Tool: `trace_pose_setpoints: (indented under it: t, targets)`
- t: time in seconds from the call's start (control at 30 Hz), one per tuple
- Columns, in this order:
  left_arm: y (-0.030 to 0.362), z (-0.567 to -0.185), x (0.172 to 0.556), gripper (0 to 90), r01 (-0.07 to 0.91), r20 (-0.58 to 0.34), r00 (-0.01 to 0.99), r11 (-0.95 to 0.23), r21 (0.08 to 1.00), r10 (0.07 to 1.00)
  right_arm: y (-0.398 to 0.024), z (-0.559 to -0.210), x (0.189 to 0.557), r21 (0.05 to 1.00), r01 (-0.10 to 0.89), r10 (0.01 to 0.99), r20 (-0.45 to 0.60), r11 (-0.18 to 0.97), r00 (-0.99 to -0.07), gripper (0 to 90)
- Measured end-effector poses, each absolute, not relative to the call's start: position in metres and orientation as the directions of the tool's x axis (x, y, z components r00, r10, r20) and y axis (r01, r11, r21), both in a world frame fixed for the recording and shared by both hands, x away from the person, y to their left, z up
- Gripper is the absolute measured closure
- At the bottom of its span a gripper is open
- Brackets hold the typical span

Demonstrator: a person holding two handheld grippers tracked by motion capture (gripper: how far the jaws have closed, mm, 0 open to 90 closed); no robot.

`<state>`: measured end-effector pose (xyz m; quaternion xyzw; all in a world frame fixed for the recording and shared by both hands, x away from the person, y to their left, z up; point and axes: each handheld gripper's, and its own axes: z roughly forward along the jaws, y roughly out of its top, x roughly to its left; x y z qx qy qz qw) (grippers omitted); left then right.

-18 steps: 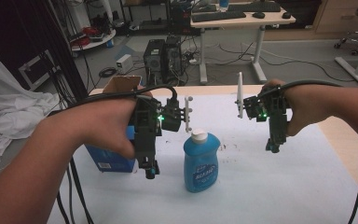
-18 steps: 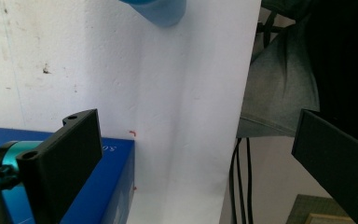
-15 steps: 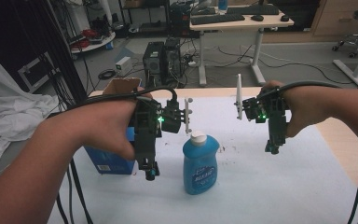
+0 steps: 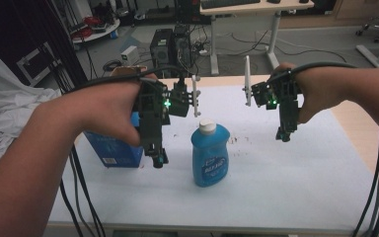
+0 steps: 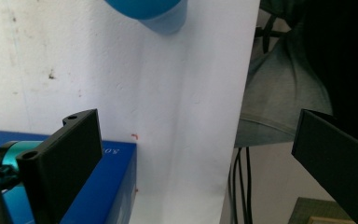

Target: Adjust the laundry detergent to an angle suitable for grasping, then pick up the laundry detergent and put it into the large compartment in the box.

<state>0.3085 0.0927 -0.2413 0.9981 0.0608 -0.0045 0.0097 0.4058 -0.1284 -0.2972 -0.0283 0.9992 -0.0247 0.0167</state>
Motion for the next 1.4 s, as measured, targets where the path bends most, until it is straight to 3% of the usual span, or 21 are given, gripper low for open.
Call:
trace_pose_setpoints:
  t: [1.4]
  targets:
    - [0.084, -0.255, 0.324, 1.8, 0.133, -0.041, 0.990, -0.991, 0.006, 0.133, -0.141, -0.302, 0.419, -0.038, -0.050, -0.052, -0.035, 0.998, -0.998, 2.4]
